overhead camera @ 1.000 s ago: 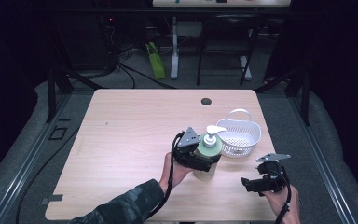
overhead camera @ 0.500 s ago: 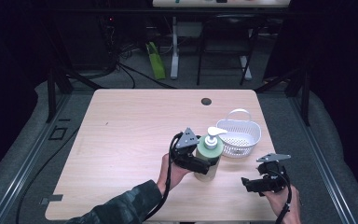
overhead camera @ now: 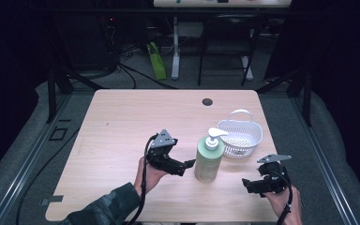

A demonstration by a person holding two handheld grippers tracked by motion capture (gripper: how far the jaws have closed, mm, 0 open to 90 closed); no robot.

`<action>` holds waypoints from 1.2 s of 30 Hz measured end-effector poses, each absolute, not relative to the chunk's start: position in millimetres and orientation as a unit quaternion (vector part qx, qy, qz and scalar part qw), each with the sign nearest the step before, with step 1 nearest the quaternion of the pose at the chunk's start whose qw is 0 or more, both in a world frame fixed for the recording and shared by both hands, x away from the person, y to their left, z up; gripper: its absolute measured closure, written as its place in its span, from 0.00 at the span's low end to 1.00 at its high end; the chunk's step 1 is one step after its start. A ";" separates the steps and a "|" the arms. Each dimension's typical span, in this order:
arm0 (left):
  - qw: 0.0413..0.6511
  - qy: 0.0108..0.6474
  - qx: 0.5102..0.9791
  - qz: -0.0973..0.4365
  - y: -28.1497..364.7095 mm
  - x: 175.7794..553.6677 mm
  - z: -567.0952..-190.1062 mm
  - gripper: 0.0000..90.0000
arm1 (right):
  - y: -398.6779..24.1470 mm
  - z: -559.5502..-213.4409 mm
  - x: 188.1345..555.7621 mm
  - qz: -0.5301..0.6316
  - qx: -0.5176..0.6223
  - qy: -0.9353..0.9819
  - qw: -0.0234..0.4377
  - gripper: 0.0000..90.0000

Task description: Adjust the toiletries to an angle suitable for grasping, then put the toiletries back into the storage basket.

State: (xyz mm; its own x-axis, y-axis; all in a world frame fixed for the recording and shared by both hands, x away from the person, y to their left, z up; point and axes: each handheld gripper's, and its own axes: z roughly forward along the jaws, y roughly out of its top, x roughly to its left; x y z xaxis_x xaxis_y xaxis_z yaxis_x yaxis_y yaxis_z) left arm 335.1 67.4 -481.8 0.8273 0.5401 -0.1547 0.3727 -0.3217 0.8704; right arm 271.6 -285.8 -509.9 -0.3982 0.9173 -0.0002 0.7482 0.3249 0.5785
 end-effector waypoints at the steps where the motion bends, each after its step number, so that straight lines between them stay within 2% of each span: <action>1: 0.505 0.286 0.811 0.078 72.5 336.2 -482.9 0.00 | -285.8 -509.9 271.6 0.254 0.523 0.797 0.167 0.06; 10: 0.467 0.329 0.817 0.076 129.4 332.9 -487.5 0.00 | -285.6 -509.1 270.7 0.256 0.520 0.798 0.167 0.06; 18: 0.419 0.365 0.823 0.113 175.1 342.0 -495.5 0.00 | -283.0 -509.5 271.5 0.252 0.518 0.800 0.165 0.07; 36: 0.350 0.394 0.836 0.156 197.4 356.5 -511.1 0.00 | -282.3 -509.3 271.5 0.252 0.510 0.805 0.165 0.07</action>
State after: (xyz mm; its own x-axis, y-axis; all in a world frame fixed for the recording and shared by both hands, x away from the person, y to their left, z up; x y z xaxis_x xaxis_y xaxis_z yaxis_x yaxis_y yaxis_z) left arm 356.5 197.4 -511.1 0.6413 0.7672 -0.0138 0.5486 -0.4458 0.7073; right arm 271.5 -282.3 -509.3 -0.4247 0.9053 -0.0079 0.7388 0.3516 0.5749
